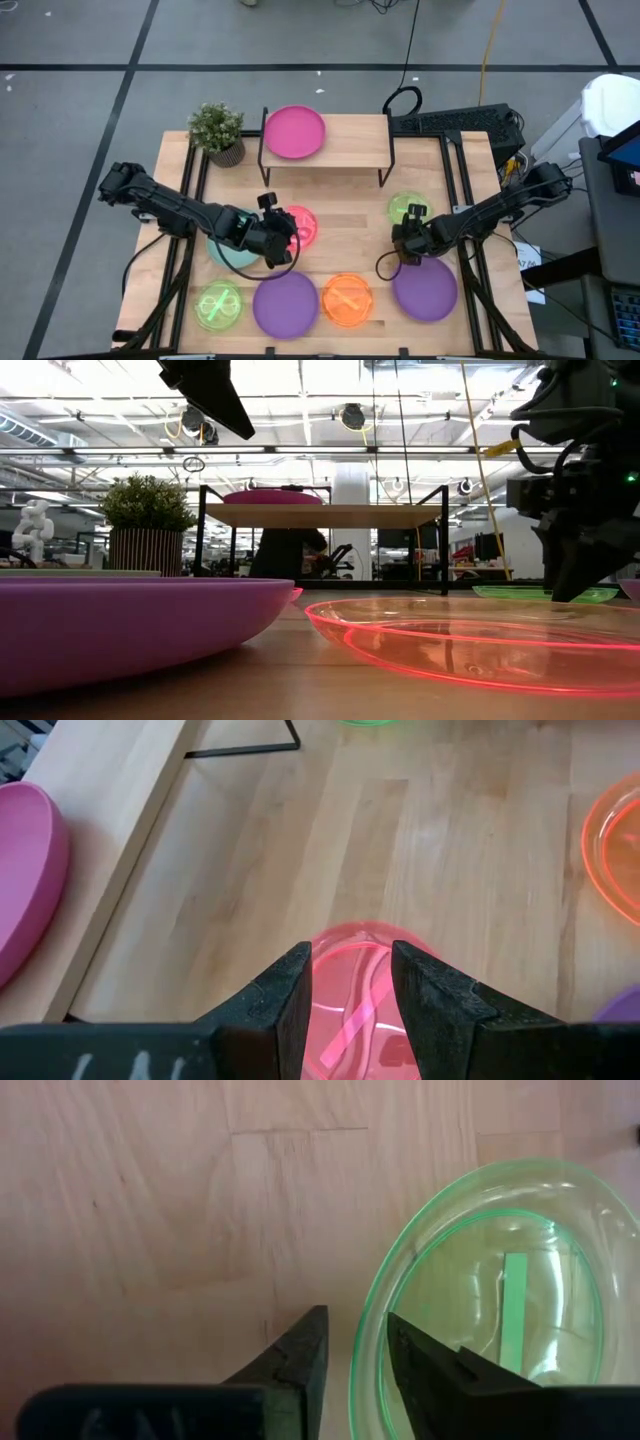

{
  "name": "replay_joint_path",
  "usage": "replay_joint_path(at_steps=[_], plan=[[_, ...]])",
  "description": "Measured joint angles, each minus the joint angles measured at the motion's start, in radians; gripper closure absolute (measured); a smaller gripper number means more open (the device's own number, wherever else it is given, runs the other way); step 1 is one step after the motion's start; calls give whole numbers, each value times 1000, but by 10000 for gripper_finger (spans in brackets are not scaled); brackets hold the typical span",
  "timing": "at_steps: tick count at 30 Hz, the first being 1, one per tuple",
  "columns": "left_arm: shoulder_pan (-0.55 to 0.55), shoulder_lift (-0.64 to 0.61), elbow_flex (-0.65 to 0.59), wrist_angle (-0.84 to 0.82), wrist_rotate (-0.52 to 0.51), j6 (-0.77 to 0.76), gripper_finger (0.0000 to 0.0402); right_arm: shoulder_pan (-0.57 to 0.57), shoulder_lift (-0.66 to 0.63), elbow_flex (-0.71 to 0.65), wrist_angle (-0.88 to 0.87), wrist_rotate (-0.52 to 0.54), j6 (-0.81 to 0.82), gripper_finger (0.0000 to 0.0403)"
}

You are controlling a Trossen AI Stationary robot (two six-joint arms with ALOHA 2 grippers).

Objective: Place and stack plates onto a shelf
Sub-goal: Put the transparent green plate on the shelf

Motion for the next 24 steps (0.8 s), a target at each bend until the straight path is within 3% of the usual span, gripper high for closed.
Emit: replay_joint_path(at_steps=[9, 17, 24], plan=[[0, 0, 0, 2, 0, 12, 256, -24, 26, 3, 5, 1, -9, 338], [0, 0, 0, 3, 0, 13, 256, -25, 27, 1, 3, 1, -33, 396], [0, 0, 0, 3, 0, 15, 256, -26, 24, 15, -4, 0, -45, 400]])
